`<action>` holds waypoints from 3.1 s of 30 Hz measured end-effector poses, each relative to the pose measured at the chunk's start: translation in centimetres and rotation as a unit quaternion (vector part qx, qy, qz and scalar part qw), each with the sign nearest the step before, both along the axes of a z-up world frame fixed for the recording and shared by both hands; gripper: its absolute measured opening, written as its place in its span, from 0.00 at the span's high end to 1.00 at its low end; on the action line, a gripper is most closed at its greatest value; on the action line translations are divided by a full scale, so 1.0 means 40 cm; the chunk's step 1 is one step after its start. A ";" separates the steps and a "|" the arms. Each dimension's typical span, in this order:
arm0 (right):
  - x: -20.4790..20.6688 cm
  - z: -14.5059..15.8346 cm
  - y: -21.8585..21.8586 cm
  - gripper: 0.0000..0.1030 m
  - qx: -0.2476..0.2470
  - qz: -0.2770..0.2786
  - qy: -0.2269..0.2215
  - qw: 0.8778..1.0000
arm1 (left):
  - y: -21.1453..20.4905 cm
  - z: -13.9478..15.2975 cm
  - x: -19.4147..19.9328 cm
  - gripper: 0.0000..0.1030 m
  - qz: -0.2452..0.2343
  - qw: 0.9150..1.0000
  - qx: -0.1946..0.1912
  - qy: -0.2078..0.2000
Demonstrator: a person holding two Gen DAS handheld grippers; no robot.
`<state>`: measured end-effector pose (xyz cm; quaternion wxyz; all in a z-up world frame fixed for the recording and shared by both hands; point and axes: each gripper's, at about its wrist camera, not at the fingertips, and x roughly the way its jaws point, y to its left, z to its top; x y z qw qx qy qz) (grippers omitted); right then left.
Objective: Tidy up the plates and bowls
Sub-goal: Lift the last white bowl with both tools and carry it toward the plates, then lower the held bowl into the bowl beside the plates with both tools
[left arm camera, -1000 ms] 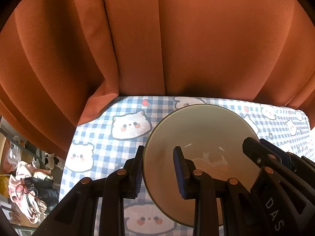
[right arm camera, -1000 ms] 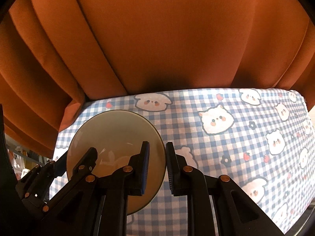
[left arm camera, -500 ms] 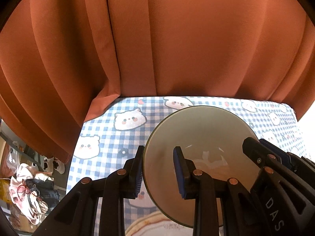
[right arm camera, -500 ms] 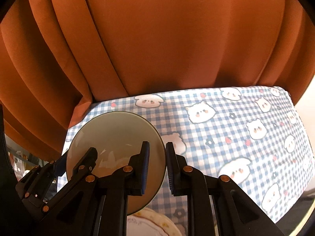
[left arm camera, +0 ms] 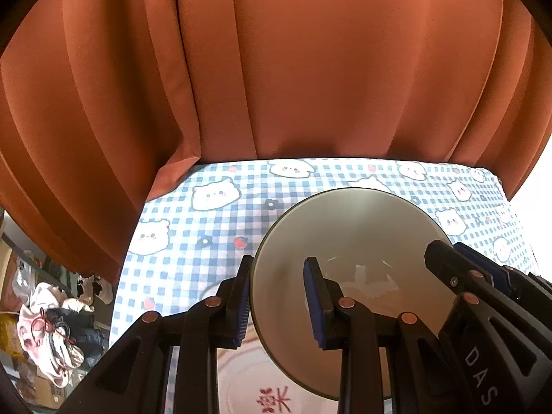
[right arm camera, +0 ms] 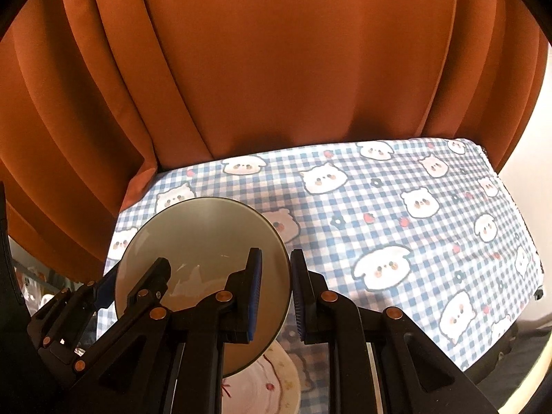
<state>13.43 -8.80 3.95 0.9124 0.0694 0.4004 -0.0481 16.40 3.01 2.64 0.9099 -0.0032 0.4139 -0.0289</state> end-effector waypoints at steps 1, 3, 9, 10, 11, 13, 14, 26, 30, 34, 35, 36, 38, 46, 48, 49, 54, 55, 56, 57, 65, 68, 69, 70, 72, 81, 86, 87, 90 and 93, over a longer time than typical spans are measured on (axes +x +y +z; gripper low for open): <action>-0.009 0.000 -0.008 0.80 0.001 0.001 -0.001 1.000 | -0.010 -0.002 -0.008 0.74 0.002 1.000 0.000 0.000; -0.026 0.000 -0.025 0.80 0.001 0.004 -0.001 1.000 | -0.035 -0.003 -0.028 0.74 0.007 1.000 0.000 0.001; -0.067 -0.009 -0.101 0.80 -0.004 0.021 0.007 1.000 | -0.125 -0.004 -0.078 0.74 0.020 1.000 -0.001 0.006; -0.077 -0.010 -0.114 0.80 -0.004 0.023 0.006 1.000 | -0.135 -0.007 -0.084 0.74 0.022 1.000 -0.003 0.006; -0.085 -0.013 -0.129 0.80 -0.005 0.026 0.006 1.000 | -0.147 -0.009 -0.091 0.74 0.023 1.000 -0.004 0.006; -0.102 -0.019 -0.156 0.80 -0.009 0.030 0.007 0.999 | -0.179 -0.017 -0.111 0.73 0.027 1.000 -0.004 0.007; -0.111 -0.023 -0.170 0.80 -0.010 0.033 0.008 0.999 | -0.191 -0.020 -0.119 0.73 0.028 1.000 -0.004 0.007; -0.197 -0.102 -0.299 0.80 -0.023 0.070 0.034 0.997 | -0.323 -0.099 -0.211 0.74 0.055 0.998 -0.007 0.037; -0.210 -0.131 -0.327 0.80 -0.022 0.079 0.043 0.996 | -0.351 -0.130 -0.226 0.73 0.062 0.997 -0.007 0.047; -0.215 -0.160 -0.344 0.80 -0.021 0.087 0.054 0.995 | -0.369 -0.159 -0.234 0.74 0.068 0.996 -0.005 0.059; -0.215 -0.168 -0.347 0.80 -0.021 0.089 0.057 0.994 | -0.370 -0.166 -0.235 0.73 0.070 0.996 -0.004 0.061; -0.215 -0.176 -0.349 0.80 -0.021 0.091 0.060 0.994 | -0.372 -0.174 -0.235 0.73 0.072 0.995 -0.003 0.065; -0.213 -0.193 -0.350 0.80 -0.021 0.096 0.069 0.993 | -0.376 -0.188 -0.236 0.74 0.074 0.995 0.000 0.072; -0.197 -0.245 -0.349 0.80 -0.020 0.112 0.098 0.989 | -0.380 -0.231 -0.233 0.74 0.082 0.992 0.004 0.095; -0.194 -0.251 -0.349 0.80 -0.023 0.113 0.099 0.988 | -0.384 -0.233 -0.230 0.74 0.081 0.992 0.005 0.097; -0.193 -0.253 -0.350 0.80 -0.023 0.113 0.099 0.988 | -0.387 -0.236 -0.229 0.74 0.080 0.992 0.005 0.098; -0.188 -0.270 -0.363 0.80 -0.023 0.111 0.107 0.988 | -0.404 -0.258 -0.226 0.74 0.075 0.991 0.006 0.110; -0.188 -0.275 -0.366 0.80 -0.023 0.110 0.110 0.988 | -0.408 -0.260 -0.227 0.74 0.074 0.991 0.008 0.108; -0.188 -0.281 -0.370 0.80 -0.023 0.109 0.112 0.987 | -0.410 -0.259 -0.227 0.73 0.074 0.992 0.010 0.106; -0.190 -0.285 -0.373 0.80 -0.022 0.109 0.110 0.988 | -0.414 -0.260 -0.225 0.74 0.074 0.992 0.013 0.104; -0.184 -0.287 -0.374 0.77 -0.013 0.108 0.103 0.989 | -0.406 -0.262 -0.219 0.68 0.070 0.992 -0.001 0.102; -0.181 -0.286 -0.369 0.77 -0.016 0.101 0.104 0.989 | -0.401 -0.261 -0.220 0.66 0.059 0.993 -0.010 0.103; -0.179 -0.286 -0.368 0.72 -0.015 0.101 0.105 0.989 | -0.401 -0.261 -0.219 0.63 0.054 0.993 -0.013 0.104; -0.178 -0.286 -0.368 0.69 -0.010 0.102 0.104 0.989 | -0.400 -0.263 -0.217 0.59 0.048 0.993 -0.016 0.105; -0.174 -0.290 -0.369 0.62 0.000 0.100 0.108 0.989 | -0.395 -0.269 -0.212 0.48 0.040 0.993 -0.019 0.109; -0.157 -0.321 -0.359 0.43 0.018 0.054 0.141 0.988 | -0.357 -0.308 -0.175 0.34 -0.007 0.987 -0.075 0.145; -0.146 -0.344 -0.356 0.34 0.036 0.021 0.158 0.987 | -0.354 -0.331 -0.153 0.32 -0.050 0.980 -0.096 0.169; -0.144 -0.349 -0.354 0.34 0.040 0.015 0.161 0.986 | -0.352 -0.340 -0.148 0.32 -0.058 0.977 -0.100 0.178; -0.139 -0.365 -0.348 0.34 0.035 0.000 0.174 0.984 | -0.348 -0.355 -0.143 0.32 -0.071 0.973 -0.109 0.190; -0.137 -0.377 -0.347 0.34 0.037 -0.011 0.184 0.982 | -0.350 -0.367 -0.142 0.34 -0.082 0.970 -0.116 0.198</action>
